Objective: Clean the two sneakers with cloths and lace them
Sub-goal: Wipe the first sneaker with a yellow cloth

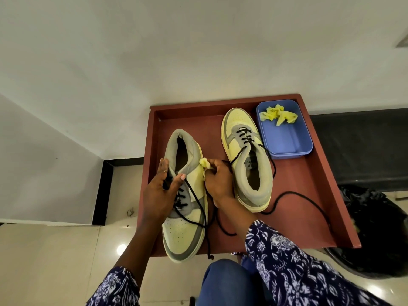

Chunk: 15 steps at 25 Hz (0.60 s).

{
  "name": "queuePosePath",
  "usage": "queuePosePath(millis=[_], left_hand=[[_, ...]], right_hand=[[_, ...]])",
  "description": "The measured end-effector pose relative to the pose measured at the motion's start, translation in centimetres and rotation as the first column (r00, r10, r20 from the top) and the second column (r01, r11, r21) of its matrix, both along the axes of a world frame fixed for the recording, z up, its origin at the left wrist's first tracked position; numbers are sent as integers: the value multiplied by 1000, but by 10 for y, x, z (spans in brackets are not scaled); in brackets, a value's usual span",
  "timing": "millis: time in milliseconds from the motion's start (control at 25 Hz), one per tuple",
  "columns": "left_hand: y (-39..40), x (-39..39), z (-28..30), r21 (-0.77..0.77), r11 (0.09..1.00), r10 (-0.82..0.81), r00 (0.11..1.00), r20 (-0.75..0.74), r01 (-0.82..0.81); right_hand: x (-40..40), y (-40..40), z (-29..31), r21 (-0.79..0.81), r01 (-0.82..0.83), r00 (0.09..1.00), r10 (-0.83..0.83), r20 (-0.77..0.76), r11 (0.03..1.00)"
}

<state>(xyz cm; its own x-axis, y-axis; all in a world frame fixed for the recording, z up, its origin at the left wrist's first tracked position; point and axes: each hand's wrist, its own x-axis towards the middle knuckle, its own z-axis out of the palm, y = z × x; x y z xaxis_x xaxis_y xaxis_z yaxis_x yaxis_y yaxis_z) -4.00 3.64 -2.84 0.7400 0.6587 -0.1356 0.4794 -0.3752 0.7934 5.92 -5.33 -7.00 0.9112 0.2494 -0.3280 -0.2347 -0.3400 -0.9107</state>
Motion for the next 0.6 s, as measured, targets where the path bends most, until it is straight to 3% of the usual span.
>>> queuePosePath(millis=[160,280,600], left_hand=[[1,2,1,21,1000,4,999,-32,-4],[0,3,2,27,1000,6,999,-42,-5],[-2,5,6,15,1000,9,999,-46,-8]], right_hand=[[-29,-23,-7,-48,-84,996,82,-44,995],[-57,-41,-6,-199,-113,992,122,33,973],[-114,-59,9,-228,-199,980,192,-51,953]])
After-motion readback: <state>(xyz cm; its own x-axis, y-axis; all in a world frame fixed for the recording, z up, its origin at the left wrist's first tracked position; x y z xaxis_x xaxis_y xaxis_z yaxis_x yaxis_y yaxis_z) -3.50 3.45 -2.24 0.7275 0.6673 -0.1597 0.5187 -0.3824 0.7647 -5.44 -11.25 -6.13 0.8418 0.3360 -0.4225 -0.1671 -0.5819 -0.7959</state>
